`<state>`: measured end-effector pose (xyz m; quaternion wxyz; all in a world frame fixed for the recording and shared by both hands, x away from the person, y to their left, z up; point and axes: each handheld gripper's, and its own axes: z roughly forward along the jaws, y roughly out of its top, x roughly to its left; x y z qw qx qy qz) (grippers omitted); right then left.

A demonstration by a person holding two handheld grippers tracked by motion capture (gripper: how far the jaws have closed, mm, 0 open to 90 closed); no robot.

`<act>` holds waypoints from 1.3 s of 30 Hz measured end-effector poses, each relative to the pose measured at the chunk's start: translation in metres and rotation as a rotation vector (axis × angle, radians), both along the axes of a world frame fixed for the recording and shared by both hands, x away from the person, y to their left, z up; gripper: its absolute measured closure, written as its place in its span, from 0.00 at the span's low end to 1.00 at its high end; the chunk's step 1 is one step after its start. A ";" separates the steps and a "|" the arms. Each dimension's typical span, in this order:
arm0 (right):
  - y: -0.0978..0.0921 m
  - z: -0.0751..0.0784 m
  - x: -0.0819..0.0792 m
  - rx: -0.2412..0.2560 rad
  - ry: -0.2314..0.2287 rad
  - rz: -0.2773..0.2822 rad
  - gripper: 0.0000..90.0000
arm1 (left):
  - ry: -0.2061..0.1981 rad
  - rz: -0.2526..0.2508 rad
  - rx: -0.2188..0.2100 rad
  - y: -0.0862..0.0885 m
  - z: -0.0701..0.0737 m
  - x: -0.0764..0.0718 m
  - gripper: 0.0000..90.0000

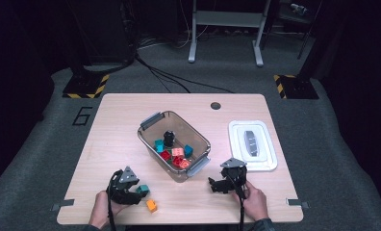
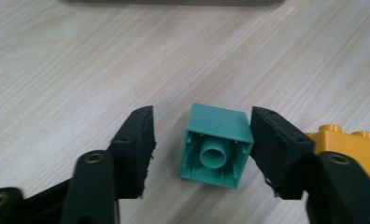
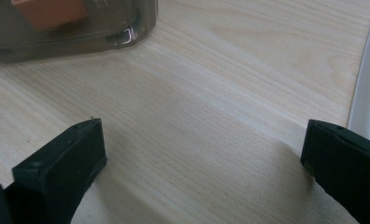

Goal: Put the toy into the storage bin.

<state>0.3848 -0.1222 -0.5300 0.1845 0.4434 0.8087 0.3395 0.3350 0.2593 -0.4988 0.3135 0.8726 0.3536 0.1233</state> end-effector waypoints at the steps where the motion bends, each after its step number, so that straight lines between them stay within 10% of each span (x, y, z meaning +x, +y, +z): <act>1: 0.000 0.000 0.000 0.000 0.000 0.000 0.00 | 0.003 -0.002 0.003 -0.001 0.000 0.000 0.54; 15: 0.000 0.000 0.000 0.000 0.000 0.000 0.00 | -0.016 0.015 -0.038 0.007 0.013 0.007 0.65; 39: 0.000 0.000 0.000 0.000 0.000 0.000 0.00 | -0.138 0.072 -0.053 0.018 0.110 0.046 0.65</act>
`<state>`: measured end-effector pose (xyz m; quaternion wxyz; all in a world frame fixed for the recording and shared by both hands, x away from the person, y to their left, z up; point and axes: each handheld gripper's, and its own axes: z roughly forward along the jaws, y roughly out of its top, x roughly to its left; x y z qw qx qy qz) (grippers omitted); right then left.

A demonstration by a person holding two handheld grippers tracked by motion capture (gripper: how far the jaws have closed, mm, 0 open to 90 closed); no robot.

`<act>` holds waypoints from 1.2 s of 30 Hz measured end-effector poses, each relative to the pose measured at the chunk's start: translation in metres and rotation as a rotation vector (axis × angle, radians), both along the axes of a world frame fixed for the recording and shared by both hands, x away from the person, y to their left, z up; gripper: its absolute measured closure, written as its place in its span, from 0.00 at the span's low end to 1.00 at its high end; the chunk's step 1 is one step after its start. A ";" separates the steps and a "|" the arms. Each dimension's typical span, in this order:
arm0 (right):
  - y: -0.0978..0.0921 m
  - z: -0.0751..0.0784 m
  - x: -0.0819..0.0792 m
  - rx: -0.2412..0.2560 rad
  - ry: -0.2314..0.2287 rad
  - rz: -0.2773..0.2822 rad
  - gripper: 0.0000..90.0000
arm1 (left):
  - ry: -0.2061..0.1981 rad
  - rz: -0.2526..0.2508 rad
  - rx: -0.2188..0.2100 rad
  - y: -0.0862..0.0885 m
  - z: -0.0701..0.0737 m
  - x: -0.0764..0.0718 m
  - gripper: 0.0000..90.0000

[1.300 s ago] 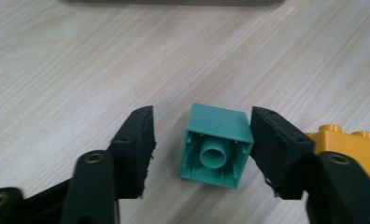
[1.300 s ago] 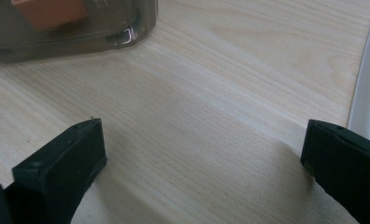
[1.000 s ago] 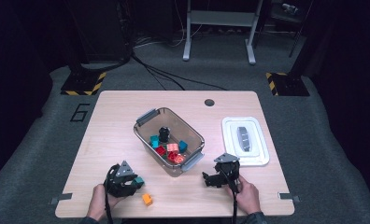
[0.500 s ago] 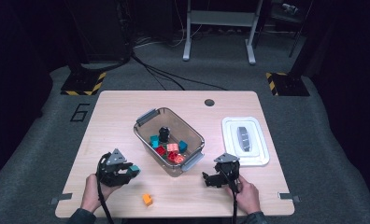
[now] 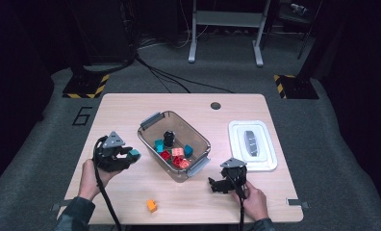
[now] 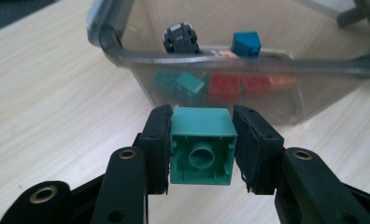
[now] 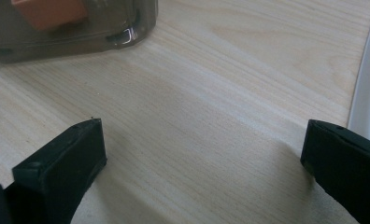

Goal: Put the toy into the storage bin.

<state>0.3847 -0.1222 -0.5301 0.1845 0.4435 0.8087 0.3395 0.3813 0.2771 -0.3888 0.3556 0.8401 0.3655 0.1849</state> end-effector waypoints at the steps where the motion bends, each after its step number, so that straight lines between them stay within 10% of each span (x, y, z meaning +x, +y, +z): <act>1: 0.000 0.000 0.000 0.000 0.000 0.000 0.00 | -0.006 0.003 -0.002 -0.001 0.003 0.002 0.65; 17: 0.000 0.000 0.000 0.000 0.000 0.000 0.00 | -0.045 -0.006 0.036 -0.021 0.037 0.032 0.65; 36: 0.000 0.000 0.000 -0.002 -0.003 0.006 0.00 | -0.010 0.006 0.070 -0.043 0.017 0.082 0.65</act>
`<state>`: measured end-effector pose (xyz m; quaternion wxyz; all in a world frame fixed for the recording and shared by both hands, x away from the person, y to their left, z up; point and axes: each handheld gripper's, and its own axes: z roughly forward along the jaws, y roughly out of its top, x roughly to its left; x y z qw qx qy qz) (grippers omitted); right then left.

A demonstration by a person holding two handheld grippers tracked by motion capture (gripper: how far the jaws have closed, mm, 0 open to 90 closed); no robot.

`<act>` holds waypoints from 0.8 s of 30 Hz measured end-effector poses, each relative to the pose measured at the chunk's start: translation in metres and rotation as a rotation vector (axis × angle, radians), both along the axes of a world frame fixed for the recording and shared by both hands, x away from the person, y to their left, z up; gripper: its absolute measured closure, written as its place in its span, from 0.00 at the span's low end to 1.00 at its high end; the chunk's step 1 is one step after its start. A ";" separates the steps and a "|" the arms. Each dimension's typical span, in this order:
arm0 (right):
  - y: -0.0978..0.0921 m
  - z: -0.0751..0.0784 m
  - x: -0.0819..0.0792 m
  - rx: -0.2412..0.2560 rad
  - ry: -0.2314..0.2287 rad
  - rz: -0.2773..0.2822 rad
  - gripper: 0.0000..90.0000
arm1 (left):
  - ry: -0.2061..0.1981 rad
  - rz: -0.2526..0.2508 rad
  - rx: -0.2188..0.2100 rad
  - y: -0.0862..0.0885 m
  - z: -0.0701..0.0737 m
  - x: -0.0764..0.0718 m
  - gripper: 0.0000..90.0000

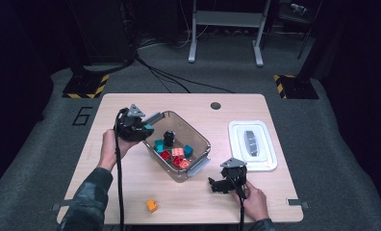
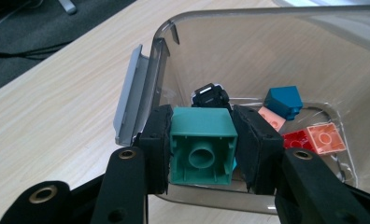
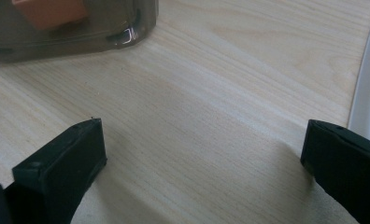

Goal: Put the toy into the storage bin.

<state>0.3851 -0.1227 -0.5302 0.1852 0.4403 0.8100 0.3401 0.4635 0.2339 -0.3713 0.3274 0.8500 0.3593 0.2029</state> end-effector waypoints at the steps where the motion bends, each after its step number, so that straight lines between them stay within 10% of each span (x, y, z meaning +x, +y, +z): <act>1: 0.000 0.000 0.000 0.000 0.000 0.000 0.00 | 0.004 0.005 0.003 -0.001 -0.002 0.002 0.65; 16: 0.000 0.000 0.000 0.000 0.000 0.001 0.00 | 0.044 0.003 0.077 -0.010 -0.017 0.007 0.64; 24: 0.000 0.000 0.000 0.000 0.000 0.003 0.00 | 0.044 -0.010 0.026 0.000 -0.012 -0.008 0.40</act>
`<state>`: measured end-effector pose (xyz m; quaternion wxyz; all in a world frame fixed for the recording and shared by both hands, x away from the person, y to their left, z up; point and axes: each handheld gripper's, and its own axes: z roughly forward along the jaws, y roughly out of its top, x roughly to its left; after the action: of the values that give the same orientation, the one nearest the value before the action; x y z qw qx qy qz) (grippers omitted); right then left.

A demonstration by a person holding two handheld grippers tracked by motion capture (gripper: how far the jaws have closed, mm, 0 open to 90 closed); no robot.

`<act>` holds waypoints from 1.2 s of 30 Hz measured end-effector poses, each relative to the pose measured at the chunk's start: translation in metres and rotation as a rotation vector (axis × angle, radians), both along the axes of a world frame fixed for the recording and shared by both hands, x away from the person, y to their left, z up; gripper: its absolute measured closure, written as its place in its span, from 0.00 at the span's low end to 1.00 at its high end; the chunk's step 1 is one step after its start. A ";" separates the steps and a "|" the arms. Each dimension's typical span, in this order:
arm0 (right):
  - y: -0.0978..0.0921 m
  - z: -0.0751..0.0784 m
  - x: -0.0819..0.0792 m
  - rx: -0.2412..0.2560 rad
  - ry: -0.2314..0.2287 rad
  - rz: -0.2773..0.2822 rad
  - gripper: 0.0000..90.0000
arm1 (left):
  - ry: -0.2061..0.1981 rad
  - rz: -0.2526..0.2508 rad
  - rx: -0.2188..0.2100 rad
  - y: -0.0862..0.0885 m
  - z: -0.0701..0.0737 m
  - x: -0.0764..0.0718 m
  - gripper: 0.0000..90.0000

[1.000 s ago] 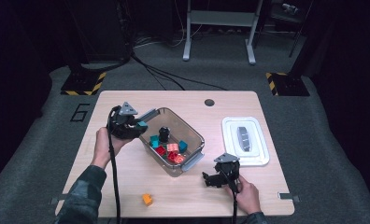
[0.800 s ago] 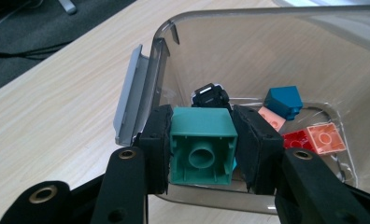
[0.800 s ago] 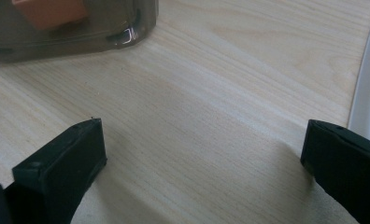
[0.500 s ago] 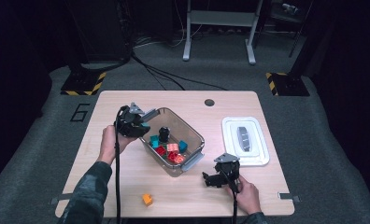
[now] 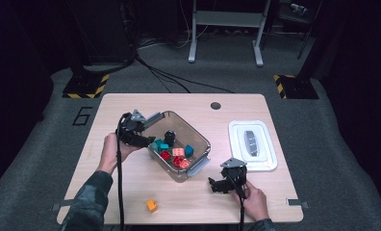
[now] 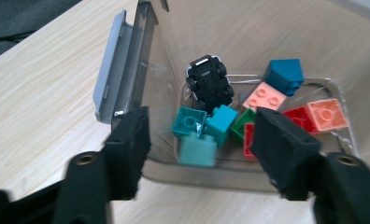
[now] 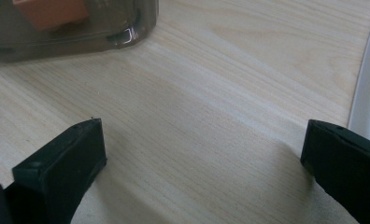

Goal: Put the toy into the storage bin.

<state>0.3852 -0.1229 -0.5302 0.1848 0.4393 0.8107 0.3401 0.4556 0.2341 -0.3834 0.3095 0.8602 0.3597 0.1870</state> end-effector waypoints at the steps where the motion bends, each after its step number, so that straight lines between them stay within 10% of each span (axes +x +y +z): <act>1: 0.000 0.000 0.000 0.000 0.000 0.000 0.00 | -0.001 -0.005 -0.007 0.002 0.002 -0.004 0.37; 12: 0.000 0.000 0.000 0.000 0.000 0.000 0.00 | -0.052 -0.033 -0.020 0.018 0.013 -0.047 0.17; 36: 0.000 0.000 0.000 0.000 0.000 0.000 0.00 | 0.020 -0.060 -0.065 0.016 -0.042 -0.127 0.00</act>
<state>0.3852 -0.1229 -0.5302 0.1849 0.4393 0.8107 0.3401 0.3283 0.2505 -0.4254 0.3391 0.8618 0.3428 0.1572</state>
